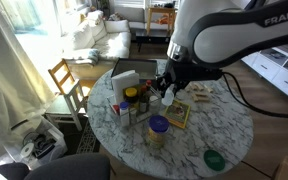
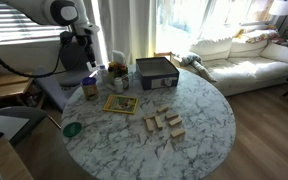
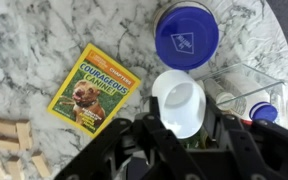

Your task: Put the measuring cup on the table then unstack the yellow tins

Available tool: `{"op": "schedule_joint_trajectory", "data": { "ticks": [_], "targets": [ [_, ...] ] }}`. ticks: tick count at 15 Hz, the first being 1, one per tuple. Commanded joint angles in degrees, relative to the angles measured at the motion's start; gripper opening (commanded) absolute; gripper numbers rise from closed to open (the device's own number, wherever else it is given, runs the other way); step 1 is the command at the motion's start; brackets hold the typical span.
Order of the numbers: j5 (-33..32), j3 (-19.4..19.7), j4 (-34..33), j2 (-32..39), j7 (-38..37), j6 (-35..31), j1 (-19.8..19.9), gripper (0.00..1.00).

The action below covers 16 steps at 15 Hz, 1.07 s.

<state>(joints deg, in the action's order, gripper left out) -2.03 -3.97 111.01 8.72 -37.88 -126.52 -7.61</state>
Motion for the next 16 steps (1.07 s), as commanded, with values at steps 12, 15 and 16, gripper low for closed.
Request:
{"op": "schedule_joint_trajectory", "data": {
  "ticks": [12, 15, 16],
  "targets": [
    [-5.09, 2.54, -0.98, 2.63, 9.45, 3.94, 2.45, 0.19],
    [-2.38, 4.1, 0.29, 6.76, 18.38, 1.49, 5.06, 0.19],
    [-1.07, 4.28, 0.31, 7.89, 21.79, 1.21, 5.95, 0.19]
  ]
}}
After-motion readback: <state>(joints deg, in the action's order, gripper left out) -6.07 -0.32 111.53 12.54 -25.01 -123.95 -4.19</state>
